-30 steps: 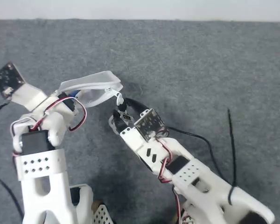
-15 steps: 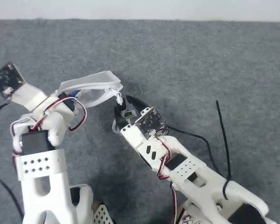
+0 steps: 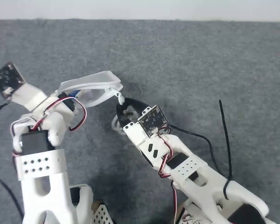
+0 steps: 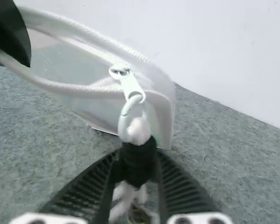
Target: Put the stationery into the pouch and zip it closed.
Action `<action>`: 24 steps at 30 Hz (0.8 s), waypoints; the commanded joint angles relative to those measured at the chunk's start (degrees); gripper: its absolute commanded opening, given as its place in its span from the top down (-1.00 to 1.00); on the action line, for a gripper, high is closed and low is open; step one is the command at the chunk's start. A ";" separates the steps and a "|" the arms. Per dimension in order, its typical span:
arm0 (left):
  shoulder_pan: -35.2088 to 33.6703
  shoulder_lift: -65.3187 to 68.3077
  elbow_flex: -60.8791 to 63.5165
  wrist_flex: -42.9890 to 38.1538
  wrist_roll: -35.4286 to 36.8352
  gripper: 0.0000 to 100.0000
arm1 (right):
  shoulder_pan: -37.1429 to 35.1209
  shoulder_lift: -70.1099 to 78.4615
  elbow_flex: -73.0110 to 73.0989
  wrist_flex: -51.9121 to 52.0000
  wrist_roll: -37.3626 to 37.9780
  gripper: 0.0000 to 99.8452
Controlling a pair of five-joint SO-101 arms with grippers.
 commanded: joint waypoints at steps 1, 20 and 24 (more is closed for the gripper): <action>0.18 -2.73 -1.80 -2.55 0.62 0.98 | 0.75 -0.84 -2.81 -1.27 0.00 0.98; -0.26 -2.73 0.04 -2.29 -6.68 0.68 | -4.88 -24.57 3.25 28.88 6.51 0.99; -0.26 -2.73 0.04 -2.29 -9.93 0.66 | -6.73 -30.20 3.34 36.70 6.51 0.99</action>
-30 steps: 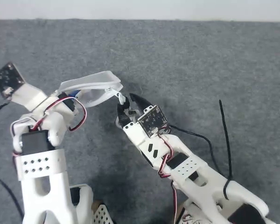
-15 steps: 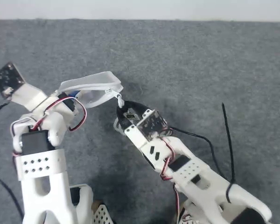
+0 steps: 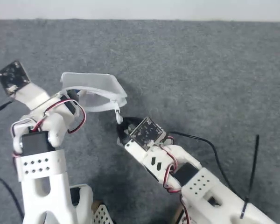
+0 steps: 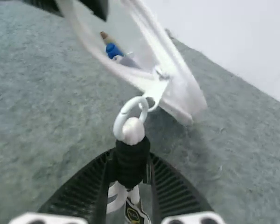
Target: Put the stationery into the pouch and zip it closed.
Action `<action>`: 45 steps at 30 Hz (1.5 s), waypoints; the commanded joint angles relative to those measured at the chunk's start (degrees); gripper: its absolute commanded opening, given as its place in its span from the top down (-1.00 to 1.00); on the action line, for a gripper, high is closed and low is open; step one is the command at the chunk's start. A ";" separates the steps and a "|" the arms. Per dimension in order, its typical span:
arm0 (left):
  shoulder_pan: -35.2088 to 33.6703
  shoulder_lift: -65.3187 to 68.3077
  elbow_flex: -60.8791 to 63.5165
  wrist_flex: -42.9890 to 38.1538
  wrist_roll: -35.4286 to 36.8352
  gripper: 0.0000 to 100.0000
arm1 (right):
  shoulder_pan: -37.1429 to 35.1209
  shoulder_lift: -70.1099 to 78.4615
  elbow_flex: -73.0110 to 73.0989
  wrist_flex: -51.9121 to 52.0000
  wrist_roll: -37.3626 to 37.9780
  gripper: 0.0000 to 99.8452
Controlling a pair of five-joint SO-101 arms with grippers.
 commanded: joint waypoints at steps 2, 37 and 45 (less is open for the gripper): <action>-0.26 -2.46 -1.01 -1.85 -4.40 0.66 | -2.86 -9.27 -0.62 10.07 0.97 0.99; 22.95 -2.46 -6.46 0.53 -26.81 0.46 | -10.86 -17.89 4.48 16.66 6.59 0.99; 31.47 -2.46 -7.60 0.18 -37.80 0.46 | -10.42 -36.97 7.56 25.10 6.59 0.99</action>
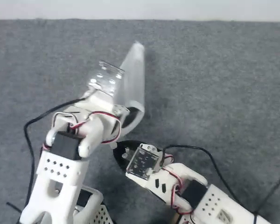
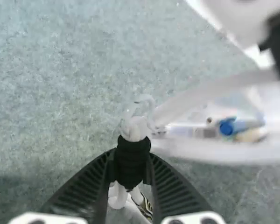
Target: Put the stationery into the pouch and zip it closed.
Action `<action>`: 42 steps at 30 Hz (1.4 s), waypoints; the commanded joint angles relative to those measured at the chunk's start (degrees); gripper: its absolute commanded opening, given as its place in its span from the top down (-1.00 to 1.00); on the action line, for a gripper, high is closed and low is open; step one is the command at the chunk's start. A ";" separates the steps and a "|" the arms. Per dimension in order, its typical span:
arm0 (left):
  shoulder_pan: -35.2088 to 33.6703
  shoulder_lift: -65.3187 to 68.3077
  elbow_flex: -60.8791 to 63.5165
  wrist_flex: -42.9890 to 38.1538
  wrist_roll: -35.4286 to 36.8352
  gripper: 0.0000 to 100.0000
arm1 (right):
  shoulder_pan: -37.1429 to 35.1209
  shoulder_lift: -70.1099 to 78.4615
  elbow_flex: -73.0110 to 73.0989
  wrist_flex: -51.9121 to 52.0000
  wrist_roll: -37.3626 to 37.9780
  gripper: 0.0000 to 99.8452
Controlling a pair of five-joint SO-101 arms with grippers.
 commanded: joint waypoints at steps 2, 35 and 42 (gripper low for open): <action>4.48 -2.46 -6.64 -0.26 -3.43 0.46 | 1.10 -16.13 -0.53 7.43 0.62 0.99; -3.16 -26.02 -16.31 27.16 -11.78 0.43 | 15.34 -24.84 -6.33 15.16 -2.73 0.99; -3.87 -36.31 4.00 20.31 -17.14 0.42 | 16.57 -24.84 -6.77 15.25 -3.60 0.99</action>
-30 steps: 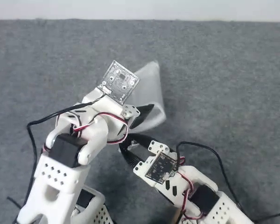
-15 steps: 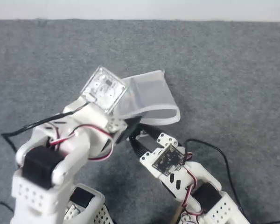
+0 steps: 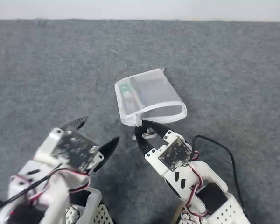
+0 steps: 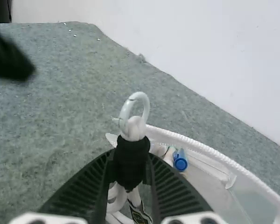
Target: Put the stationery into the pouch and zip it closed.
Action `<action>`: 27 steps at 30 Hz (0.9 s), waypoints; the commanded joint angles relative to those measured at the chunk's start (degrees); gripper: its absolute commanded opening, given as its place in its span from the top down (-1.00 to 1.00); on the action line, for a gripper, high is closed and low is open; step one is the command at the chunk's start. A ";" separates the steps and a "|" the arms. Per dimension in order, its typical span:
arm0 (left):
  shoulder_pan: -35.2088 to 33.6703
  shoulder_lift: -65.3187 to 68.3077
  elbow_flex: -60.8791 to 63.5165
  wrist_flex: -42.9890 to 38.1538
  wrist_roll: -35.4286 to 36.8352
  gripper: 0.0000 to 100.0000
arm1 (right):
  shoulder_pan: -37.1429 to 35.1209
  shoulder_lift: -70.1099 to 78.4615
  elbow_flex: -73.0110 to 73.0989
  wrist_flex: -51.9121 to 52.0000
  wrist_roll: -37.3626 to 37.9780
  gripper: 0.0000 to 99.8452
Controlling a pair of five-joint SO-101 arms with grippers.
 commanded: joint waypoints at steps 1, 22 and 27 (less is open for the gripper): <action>-0.09 -5.71 11.91 -6.15 -4.66 0.42 | 2.68 -1.36 -5.19 0.13 -0.97 0.99; 7.82 -11.25 39.08 -36.13 -6.68 0.42 | 3.91 -1.45 -8.35 5.05 -0.70 0.99; 8.70 -11.16 42.33 -41.23 -6.77 0.42 | 1.80 -1.36 -8.26 5.32 -0.70 0.99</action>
